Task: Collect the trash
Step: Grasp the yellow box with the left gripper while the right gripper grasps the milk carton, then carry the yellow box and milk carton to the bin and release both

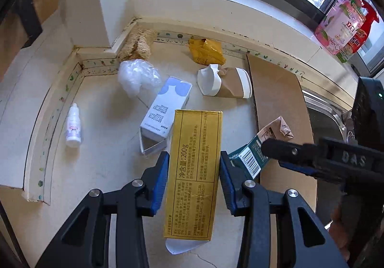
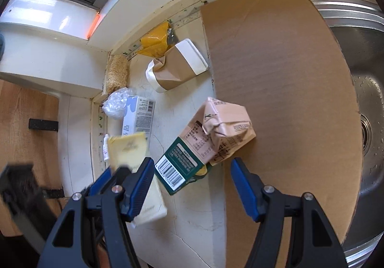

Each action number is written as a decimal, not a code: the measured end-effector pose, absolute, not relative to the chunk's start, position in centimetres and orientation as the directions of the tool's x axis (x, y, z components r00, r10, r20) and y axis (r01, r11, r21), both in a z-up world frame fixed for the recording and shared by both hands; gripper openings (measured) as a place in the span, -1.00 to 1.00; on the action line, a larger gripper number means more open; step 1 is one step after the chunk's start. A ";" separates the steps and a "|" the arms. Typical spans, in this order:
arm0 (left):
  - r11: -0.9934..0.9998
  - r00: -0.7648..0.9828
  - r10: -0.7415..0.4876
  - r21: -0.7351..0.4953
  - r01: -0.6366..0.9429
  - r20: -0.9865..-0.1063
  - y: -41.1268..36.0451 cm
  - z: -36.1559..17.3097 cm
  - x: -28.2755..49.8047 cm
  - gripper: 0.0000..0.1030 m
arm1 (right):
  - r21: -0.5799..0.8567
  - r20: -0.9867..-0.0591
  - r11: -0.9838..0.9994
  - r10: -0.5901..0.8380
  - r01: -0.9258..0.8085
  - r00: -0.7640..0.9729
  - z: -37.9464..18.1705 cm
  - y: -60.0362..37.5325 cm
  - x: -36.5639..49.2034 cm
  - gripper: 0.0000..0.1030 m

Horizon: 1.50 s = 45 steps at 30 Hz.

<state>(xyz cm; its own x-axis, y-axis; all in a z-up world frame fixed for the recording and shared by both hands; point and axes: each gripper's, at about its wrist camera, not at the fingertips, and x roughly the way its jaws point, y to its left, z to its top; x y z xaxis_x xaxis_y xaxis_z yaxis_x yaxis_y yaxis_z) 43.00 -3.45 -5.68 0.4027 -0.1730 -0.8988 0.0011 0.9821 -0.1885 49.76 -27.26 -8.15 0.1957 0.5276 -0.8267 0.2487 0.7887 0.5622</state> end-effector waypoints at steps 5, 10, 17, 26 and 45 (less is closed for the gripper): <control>0.977 0.435 -0.159 -0.204 -0.057 -0.886 -0.7 -5.0 39.3 -0.24 | 0.527 -0.850 0.802 0.492 0.280 0.189 -8.8 -25.6 50.5 0.29; 0.962 0.446 -0.169 -0.244 -0.118 -0.879 1.9 -5.0 36.3 -0.24 | 0.513 -0.858 0.811 0.481 0.281 0.179 -9.4 -23.7 51.0 0.29; 0.951 0.443 -0.160 -0.258 -0.170 -0.882 3.9 -5.6 34.0 -0.24 | 0.513 -0.859 0.806 0.478 0.296 0.185 -10.5 -21.8 51.1 0.29; 0.951 0.449 -0.144 -0.249 -0.184 -0.882 4.4 -5.6 32.9 -0.24 | 0.534 -0.844 0.800 0.483 0.274 0.234 -9.9 -21.7 50.1 0.13; 0.949 0.459 -0.210 -0.294 -0.118 -0.863 5.6 -4.8 24.6 -0.24 | 0.613 -0.788 0.774 0.585 0.161 0.191 -6.2 -20.6 37.7 0.11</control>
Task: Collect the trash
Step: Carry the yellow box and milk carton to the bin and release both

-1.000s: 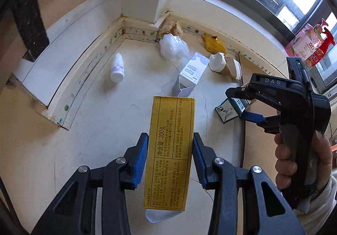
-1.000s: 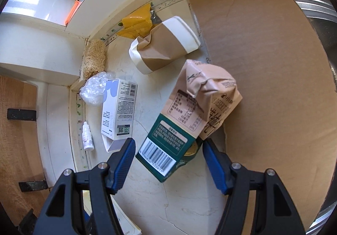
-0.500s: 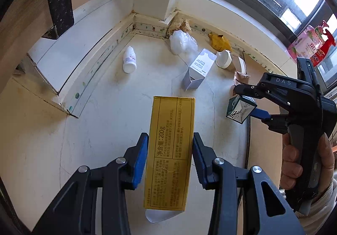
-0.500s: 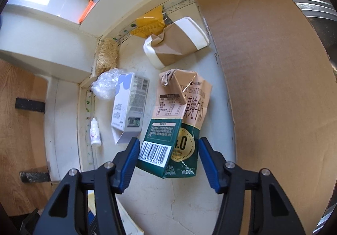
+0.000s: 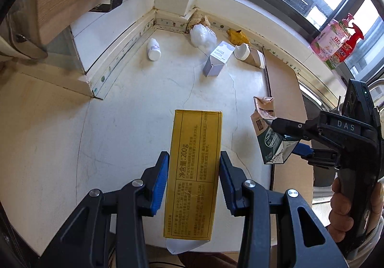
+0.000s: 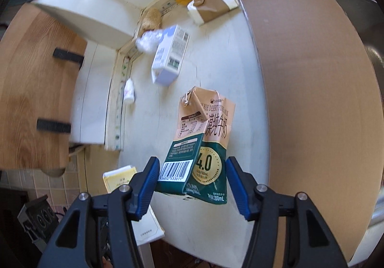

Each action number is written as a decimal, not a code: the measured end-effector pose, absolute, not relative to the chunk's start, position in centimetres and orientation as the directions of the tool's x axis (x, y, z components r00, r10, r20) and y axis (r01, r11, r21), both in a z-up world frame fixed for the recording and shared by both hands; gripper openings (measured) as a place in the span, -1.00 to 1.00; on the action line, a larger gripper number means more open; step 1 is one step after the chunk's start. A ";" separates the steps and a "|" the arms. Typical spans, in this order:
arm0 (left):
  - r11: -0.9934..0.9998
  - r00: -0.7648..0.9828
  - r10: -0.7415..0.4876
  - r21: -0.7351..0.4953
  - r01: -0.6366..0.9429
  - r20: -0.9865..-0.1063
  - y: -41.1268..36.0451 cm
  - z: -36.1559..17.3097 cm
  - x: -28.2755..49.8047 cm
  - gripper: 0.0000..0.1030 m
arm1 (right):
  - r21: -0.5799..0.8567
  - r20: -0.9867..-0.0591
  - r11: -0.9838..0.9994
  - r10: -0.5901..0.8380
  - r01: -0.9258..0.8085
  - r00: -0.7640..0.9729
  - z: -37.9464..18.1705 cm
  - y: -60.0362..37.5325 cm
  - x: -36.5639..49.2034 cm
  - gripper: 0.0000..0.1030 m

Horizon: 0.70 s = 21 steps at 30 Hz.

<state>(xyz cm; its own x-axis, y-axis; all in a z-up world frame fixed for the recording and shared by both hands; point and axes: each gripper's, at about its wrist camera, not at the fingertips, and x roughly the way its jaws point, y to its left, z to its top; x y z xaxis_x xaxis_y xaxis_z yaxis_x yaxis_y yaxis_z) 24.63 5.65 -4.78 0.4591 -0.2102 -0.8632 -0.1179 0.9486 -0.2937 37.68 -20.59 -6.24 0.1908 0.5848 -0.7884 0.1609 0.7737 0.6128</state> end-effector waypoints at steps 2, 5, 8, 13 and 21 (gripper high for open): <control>0.949 0.462 -0.221 -0.299 -0.101 -0.859 5.9 -4.6 23.0 -0.24 | 0.619 -0.784 0.769 0.591 0.160 0.192 -5.8 -20.2 35.6 0.09; 0.949 0.464 -0.236 -0.304 -0.078 -0.854 6.4 -4.5 20.2 -0.24 | 0.625 -0.778 0.764 0.594 0.160 0.204 -5.1 -19.7 32.0 0.08; 0.945 0.458 -0.256 -0.320 -0.065 -0.851 7.1 -4.8 17.3 -0.24 | 0.629 -0.774 0.761 0.595 0.157 0.218 -4.2 -19.1 28.5 0.08; 0.946 0.451 -0.279 -0.324 -0.025 -0.848 7.6 -5.1 11.9 -0.24 | 0.648 -0.756 0.748 0.610 0.142 0.238 -2.7 -17.6 22.1 0.08; 0.944 0.405 -0.310 -0.329 0.025 -0.860 8.2 -6.9 5.2 -0.24 | 0.635 -0.766 0.762 0.600 0.127 0.232 -2.7 -15.7 12.8 0.08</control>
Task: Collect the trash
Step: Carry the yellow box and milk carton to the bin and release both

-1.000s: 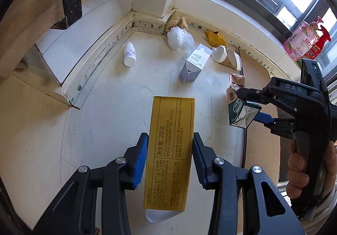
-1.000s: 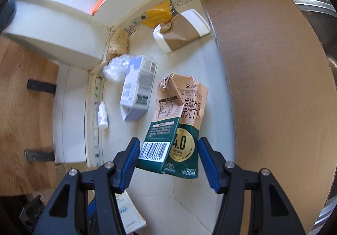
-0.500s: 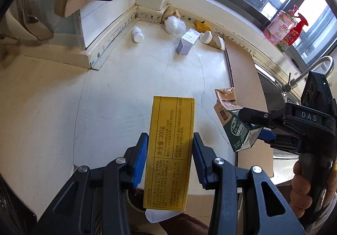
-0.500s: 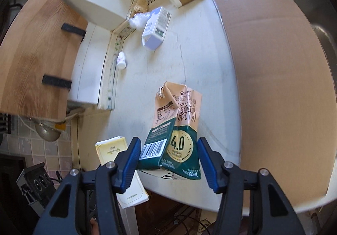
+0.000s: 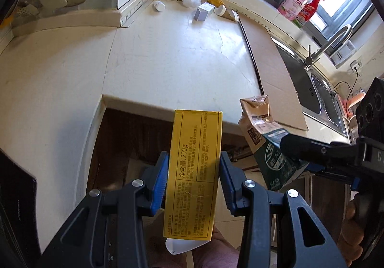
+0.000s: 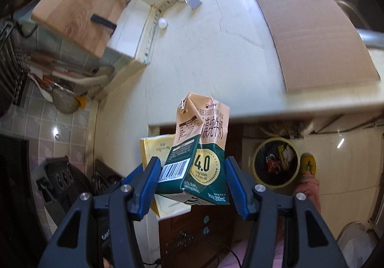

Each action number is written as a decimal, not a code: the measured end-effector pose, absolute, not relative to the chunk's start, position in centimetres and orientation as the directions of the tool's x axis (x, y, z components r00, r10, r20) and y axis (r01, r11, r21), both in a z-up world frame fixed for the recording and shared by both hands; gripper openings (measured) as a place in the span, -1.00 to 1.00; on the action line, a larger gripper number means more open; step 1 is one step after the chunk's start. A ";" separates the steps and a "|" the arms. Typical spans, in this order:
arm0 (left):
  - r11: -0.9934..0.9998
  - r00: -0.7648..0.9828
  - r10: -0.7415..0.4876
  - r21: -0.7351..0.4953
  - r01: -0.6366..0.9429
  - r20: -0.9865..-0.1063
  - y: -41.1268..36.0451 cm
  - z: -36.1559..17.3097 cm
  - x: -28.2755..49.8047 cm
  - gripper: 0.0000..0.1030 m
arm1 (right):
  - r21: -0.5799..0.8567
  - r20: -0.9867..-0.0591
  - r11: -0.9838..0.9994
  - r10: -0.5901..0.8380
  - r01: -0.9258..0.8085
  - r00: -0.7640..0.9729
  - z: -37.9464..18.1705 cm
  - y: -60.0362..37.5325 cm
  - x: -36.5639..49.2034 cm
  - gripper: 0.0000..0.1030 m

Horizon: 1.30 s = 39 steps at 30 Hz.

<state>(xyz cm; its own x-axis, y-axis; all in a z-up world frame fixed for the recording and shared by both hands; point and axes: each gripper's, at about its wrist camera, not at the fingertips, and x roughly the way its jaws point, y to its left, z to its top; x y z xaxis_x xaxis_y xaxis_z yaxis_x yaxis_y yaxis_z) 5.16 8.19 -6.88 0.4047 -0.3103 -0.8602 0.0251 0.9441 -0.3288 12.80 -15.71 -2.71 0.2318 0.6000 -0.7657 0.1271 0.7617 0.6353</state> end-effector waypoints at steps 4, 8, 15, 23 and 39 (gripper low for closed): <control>0.947 0.365 -0.311 -0.318 0.043 -0.878 7.8 -8.9 2.8 -0.24 | 0.600 -0.797 0.790 0.576 0.129 0.180 -4.6 -14.8 9.1 0.08; 0.947 0.306 -0.315 -0.316 0.047 -0.898 7.0 -12.4 1.3 -0.24 | 0.553 -0.833 0.822 0.541 0.138 0.116 -7.8 -14.4 6.6 0.08; 0.946 0.183 -0.323 -0.324 0.027 -0.929 5.1 -22.2 0.2 -0.23 | 0.497 -0.861 0.839 0.508 0.222 0.008 -17.2 -14.9 5.2 0.08; 0.940 0.103 -0.341 -0.338 0.043 -0.935 3.5 -33.1 2.1 -0.24 | 0.436 -0.879 0.858 0.470 0.271 -0.074 -29.9 -15.7 6.6 0.08; 0.968 0.091 -0.250 -0.252 -0.014 -0.964 4.1 -37.2 4.4 0.57 | 0.426 -0.868 0.853 0.479 0.301 -0.128 -37.2 -17.0 9.6 0.11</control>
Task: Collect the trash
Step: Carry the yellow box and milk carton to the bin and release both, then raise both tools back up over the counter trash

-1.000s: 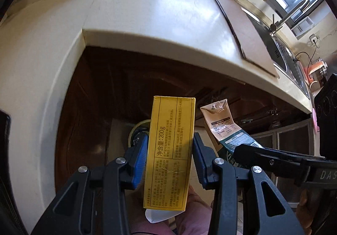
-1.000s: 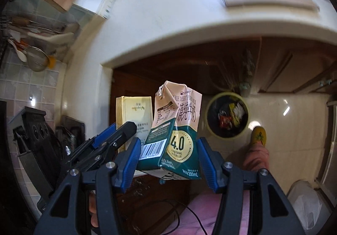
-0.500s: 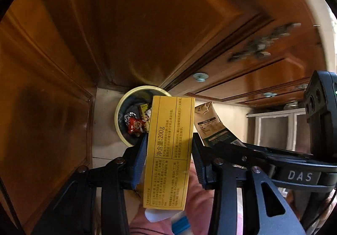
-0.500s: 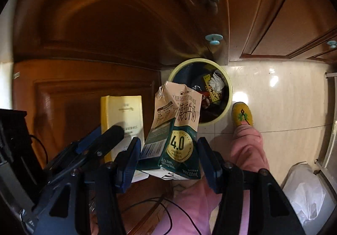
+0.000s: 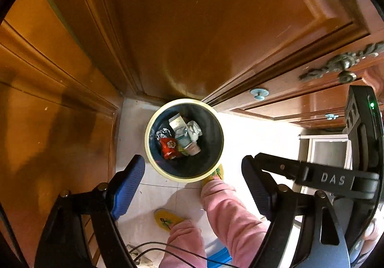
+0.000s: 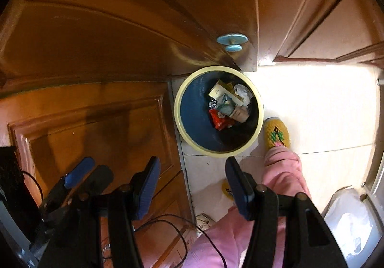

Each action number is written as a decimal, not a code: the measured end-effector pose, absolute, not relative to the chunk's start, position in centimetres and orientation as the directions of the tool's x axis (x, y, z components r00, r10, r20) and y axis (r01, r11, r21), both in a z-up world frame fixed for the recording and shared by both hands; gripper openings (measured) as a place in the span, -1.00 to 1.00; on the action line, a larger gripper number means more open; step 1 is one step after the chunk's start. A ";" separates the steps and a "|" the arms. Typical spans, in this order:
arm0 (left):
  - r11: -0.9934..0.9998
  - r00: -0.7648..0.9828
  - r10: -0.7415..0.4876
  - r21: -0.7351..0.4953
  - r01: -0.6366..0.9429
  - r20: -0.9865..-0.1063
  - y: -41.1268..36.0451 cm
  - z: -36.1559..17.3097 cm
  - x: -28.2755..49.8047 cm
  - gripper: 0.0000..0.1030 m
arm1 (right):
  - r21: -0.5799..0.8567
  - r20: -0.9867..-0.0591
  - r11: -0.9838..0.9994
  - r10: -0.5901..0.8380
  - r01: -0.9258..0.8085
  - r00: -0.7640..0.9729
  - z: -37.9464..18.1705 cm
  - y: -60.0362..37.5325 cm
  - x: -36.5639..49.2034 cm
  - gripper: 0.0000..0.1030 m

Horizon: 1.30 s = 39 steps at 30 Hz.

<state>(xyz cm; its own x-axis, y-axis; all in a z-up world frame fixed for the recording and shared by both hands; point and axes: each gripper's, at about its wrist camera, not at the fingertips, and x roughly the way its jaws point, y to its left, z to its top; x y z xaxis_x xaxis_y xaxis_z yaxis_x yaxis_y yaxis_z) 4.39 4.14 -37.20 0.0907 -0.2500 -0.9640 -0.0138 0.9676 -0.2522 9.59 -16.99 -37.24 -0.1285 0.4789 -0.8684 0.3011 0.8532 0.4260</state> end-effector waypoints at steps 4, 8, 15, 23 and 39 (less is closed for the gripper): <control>0.968 0.139 -0.245 -0.250 -0.014 -0.959 4.0 -34.1 3.7 0.57 | 0.439 -0.870 0.858 0.480 0.266 -0.114 -34.7 -17.2 9.3 0.11; 0.970 0.190 -0.238 -0.241 0.006 -0.952 3.9 -29.8 2.9 0.57 | 0.452 -0.873 0.863 0.480 0.224 -0.087 -30.9 -17.0 8.9 0.11; 0.977 0.315 -0.212 -0.206 0.053 -0.925 4.0 -20.8 1.6 0.58 | 0.449 -0.891 0.882 0.453 0.141 0.007 -22.7 -16.9 8.2 0.11; 0.982 0.465 -0.189 -0.151 0.117 -0.865 3.5 -11.2 0.2 0.60 | 0.447 -0.890 0.891 0.434 0.083 0.136 -14.4 -16.5 7.3 0.11; 0.987 0.653 -0.149 -0.075 0.140 -0.742 4.5 3.4 -1.5 0.61 | 0.414 -0.821 0.910 0.360 0.029 0.443 0.9 -17.9 5.5 0.11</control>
